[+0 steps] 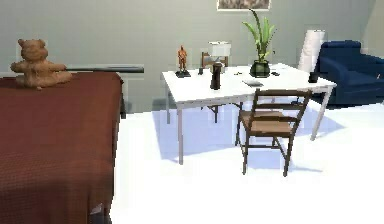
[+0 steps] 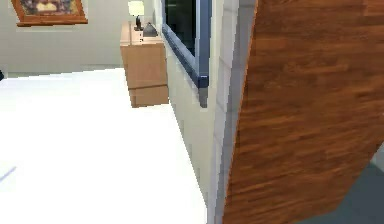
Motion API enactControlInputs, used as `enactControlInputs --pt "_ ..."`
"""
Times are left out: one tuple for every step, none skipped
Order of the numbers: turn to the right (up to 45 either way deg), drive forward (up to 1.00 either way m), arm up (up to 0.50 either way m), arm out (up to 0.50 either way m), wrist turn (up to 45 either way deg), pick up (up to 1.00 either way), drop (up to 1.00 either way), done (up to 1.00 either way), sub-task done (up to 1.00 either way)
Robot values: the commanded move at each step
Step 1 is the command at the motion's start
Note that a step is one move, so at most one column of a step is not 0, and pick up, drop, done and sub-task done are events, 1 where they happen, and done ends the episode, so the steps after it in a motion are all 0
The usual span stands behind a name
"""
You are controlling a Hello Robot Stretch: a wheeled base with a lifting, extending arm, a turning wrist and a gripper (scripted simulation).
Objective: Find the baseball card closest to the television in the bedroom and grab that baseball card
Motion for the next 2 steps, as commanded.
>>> enactControlInputs --pt "-12.0 0.00 0.00 0.00 0.0 0.00 0.00 0.00 0.00" --pt "0.0 1.00 0.00 0.00 0.0 0.00 0.00 0.00 0.00"
